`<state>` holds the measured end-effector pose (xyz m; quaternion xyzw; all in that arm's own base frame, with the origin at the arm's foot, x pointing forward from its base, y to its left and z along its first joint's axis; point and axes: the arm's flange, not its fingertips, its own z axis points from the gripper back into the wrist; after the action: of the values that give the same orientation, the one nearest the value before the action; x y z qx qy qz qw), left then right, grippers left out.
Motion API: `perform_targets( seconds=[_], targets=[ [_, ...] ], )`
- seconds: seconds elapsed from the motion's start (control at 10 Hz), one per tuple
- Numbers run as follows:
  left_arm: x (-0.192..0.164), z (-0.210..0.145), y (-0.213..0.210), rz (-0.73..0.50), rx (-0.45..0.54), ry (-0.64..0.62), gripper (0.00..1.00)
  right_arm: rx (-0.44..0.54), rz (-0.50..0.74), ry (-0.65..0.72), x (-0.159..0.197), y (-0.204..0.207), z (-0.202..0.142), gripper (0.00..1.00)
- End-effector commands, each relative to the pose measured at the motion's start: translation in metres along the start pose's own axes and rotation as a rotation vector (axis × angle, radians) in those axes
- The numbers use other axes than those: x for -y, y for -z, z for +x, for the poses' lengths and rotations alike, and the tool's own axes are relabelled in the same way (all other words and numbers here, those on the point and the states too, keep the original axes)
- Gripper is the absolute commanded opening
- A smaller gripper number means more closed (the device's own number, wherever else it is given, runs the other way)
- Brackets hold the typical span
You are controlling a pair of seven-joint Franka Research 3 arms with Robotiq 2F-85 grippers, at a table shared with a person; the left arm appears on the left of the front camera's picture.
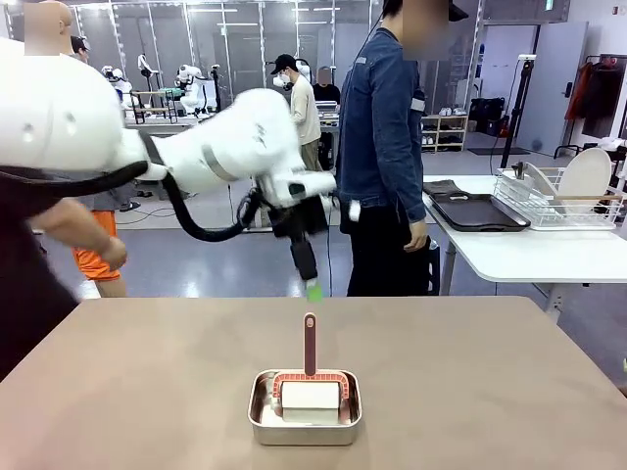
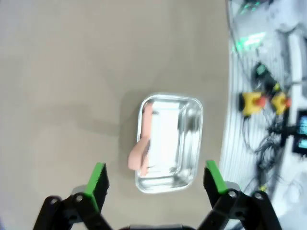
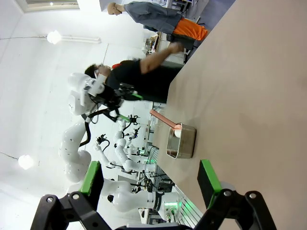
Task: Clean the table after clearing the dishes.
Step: Place the Lint Roller back on top of the Airtight Container.
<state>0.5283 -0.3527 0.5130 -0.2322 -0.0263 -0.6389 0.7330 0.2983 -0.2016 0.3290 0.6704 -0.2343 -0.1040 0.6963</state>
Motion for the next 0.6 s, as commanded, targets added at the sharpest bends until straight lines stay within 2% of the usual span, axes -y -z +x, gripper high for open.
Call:
perform_targets(
  seconds=[0.0, 0.1, 0.2, 0.5],
  targets=[
    [0.030, -0.060, -0.036, -0.079, 0.313, -0.144, 1.00, 0.001, 0.006, -0.004, -0.002, 0.000, -0.003, 1.00],
    [0.042, -0.096, -0.051, -0.148, 0.455, -0.206, 1.00, 0.001, 0.006, -0.004, -0.002, 0.000, -0.003, 1.00],
    [0.057, -0.146, -0.063, -0.218, 0.637, -0.240, 1.00, 0.001, 0.006, -0.004, -0.002, 0.000, -0.003, 1.00],
    [0.103, -0.310, -0.065, -0.307, 1.078, -0.389, 1.00, 0.001, 0.006, -0.004, -0.002, 0.000, -0.003, 1.00]
  ],
)
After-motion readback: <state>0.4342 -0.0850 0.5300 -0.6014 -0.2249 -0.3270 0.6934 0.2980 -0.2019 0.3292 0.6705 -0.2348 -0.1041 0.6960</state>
